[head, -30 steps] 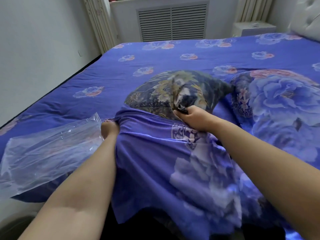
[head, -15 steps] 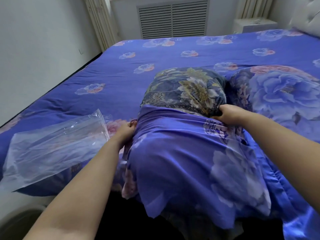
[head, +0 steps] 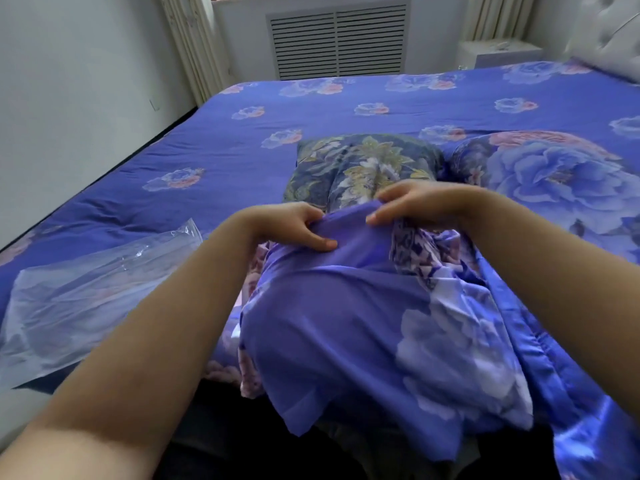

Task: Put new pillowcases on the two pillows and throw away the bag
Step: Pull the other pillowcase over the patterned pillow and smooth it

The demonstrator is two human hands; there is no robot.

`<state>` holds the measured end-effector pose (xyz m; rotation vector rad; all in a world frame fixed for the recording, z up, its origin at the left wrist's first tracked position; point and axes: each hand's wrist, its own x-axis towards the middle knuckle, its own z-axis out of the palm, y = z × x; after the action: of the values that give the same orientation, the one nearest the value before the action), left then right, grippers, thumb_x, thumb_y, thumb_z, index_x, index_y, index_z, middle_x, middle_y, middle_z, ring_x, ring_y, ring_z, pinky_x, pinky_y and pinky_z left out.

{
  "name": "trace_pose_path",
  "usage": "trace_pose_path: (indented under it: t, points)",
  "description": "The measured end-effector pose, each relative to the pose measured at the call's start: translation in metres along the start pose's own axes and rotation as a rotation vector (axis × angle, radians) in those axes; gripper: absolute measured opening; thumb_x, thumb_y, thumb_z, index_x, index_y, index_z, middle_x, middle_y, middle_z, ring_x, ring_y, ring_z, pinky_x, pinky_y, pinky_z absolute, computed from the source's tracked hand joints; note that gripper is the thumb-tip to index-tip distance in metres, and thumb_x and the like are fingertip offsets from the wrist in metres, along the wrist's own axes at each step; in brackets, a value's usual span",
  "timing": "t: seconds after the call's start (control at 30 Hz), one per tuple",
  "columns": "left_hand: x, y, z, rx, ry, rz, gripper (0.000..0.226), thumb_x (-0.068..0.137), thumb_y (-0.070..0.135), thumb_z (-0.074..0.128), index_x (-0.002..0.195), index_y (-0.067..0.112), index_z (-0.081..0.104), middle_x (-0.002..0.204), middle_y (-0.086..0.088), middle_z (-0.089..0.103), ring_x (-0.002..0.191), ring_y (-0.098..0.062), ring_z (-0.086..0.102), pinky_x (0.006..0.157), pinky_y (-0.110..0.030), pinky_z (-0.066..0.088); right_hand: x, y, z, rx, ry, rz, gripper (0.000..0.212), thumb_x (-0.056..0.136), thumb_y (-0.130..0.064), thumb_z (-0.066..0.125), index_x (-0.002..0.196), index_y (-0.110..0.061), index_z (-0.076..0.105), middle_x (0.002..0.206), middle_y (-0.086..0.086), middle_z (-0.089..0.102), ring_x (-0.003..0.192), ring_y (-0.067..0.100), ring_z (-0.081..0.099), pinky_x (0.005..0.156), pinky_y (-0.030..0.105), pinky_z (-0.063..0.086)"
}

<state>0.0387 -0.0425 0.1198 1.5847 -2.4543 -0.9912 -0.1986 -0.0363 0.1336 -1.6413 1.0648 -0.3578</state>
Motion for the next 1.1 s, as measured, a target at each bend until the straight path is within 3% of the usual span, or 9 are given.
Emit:
trace_pose_path:
  t: [0.07, 0.17, 0.23, 0.33, 0.5, 0.6, 0.77, 0.9, 1.1]
  points:
    - [0.006, 0.004, -0.004, -0.225, -0.056, -0.014, 0.026, 0.086, 0.034, 0.066, 0.1, 0.012, 0.067, 0.096, 0.001, 0.069, 0.087, -0.009, 0.061, 0.084, -0.024, 0.049, 0.009, 0.001, -0.009, 0.236, 0.06, -0.03, 0.008, 0.077, -0.005, 0.065, 0.083, -0.005, 0.059, 0.083, 0.018, 0.059, 0.072, 0.025, 0.058, 0.069, 0.034, 0.048]
    - [0.017, -0.009, -0.008, -0.392, -0.114, -0.057, 0.03, 0.088, 0.023, 0.066, 0.112, 0.006, 0.063, 0.107, -0.007, 0.068, 0.095, -0.015, 0.063, 0.09, -0.029, 0.05, 0.03, 0.019, -0.015, -0.26, 0.343, 0.003, 0.003, 0.083, -0.008, 0.062, 0.081, -0.01, 0.061, 0.076, 0.009, 0.057, 0.075, 0.023, 0.055, 0.062, 0.028, 0.041]
    - [0.028, -0.026, -0.013, -0.191, 0.078, -0.125, 0.023, 0.083, 0.031, 0.07, 0.094, 0.011, 0.067, 0.089, -0.006, 0.066, 0.085, -0.018, 0.059, 0.076, -0.029, 0.047, 0.037, 0.038, -0.024, -0.605, 0.549, 0.03, 0.018, 0.084, -0.01, 0.059, 0.07, -0.019, 0.052, 0.081, 0.009, 0.055, 0.085, 0.026, 0.057, 0.067, 0.027, 0.035]
    - [0.044, -0.05, -0.011, 0.099, 0.498, -0.227, 0.022, 0.083, 0.03, 0.065, 0.07, 0.014, 0.057, 0.077, -0.012, 0.059, 0.077, -0.024, 0.055, 0.063, -0.029, 0.032, 0.041, 0.057, -0.027, -0.662, 0.647, 0.053, 0.014, 0.083, -0.01, 0.054, 0.074, -0.019, 0.049, 0.096, 0.014, 0.061, 0.095, 0.032, 0.058, 0.072, 0.032, 0.039]
    - [0.069, -0.057, 0.003, -0.194, 0.741, -0.262, 0.012, 0.074, 0.022, 0.052, 0.067, 0.013, 0.046, 0.083, -0.025, 0.055, 0.077, -0.034, 0.049, 0.062, -0.033, 0.028, 0.048, 0.06, -0.015, -0.882, 0.625, 0.251, 0.02, 0.09, -0.019, 0.05, 0.108, -0.009, 0.053, 0.127, 0.016, 0.043, 0.114, 0.037, 0.048, 0.086, 0.043, 0.042]
    - [0.079, -0.066, 0.011, -0.371, 0.856, -0.31, 0.02, 0.085, 0.011, 0.055, 0.076, 0.017, 0.038, 0.098, -0.03, 0.058, 0.089, -0.04, 0.054, 0.064, -0.031, 0.027, 0.05, 0.056, 0.001, -0.813, 0.584, 0.075, 0.021, 0.088, -0.02, 0.056, 0.104, -0.008, 0.054, 0.129, 0.016, 0.041, 0.116, 0.035, 0.045, 0.093, 0.04, 0.042]
    - [0.07, -0.064, 0.017, -0.624, 0.465, -0.149, 0.02, 0.088, 0.002, 0.052, 0.097, 0.015, 0.065, 0.091, -0.002, 0.066, 0.086, -0.019, 0.06, 0.076, -0.028, 0.047, 0.043, 0.064, -0.023, -0.658, 0.709, 0.07, 0.015, 0.082, -0.003, 0.046, 0.088, -0.017, 0.046, 0.104, 0.018, 0.059, 0.097, 0.035, 0.055, 0.071, 0.032, 0.034]
    - [0.061, -0.041, 0.008, -0.197, 0.151, -0.28, 0.034, 0.085, 0.046, 0.056, 0.086, 0.015, 0.07, 0.091, -0.009, 0.07, 0.084, -0.027, 0.064, 0.082, -0.042, 0.051, 0.039, 0.081, -0.043, -0.71, 0.779, 0.326, 0.02, 0.088, -0.006, 0.04, 0.106, -0.013, 0.046, 0.112, 0.023, 0.058, 0.101, 0.039, 0.055, 0.074, 0.038, 0.037]
    - [0.058, -0.03, 0.02, 0.302, 0.352, -0.347, 0.043, 0.084, 0.062, 0.05, 0.088, 0.02, 0.058, 0.084, -0.003, 0.056, 0.079, -0.025, 0.052, 0.065, -0.031, 0.038, 0.029, 0.029, 0.004, -1.12, 0.747, 0.36, 0.041, 0.095, -0.01, 0.038, 0.136, -0.01, 0.033, 0.139, 0.018, 0.037, 0.125, 0.038, 0.038, 0.094, 0.047, 0.039]
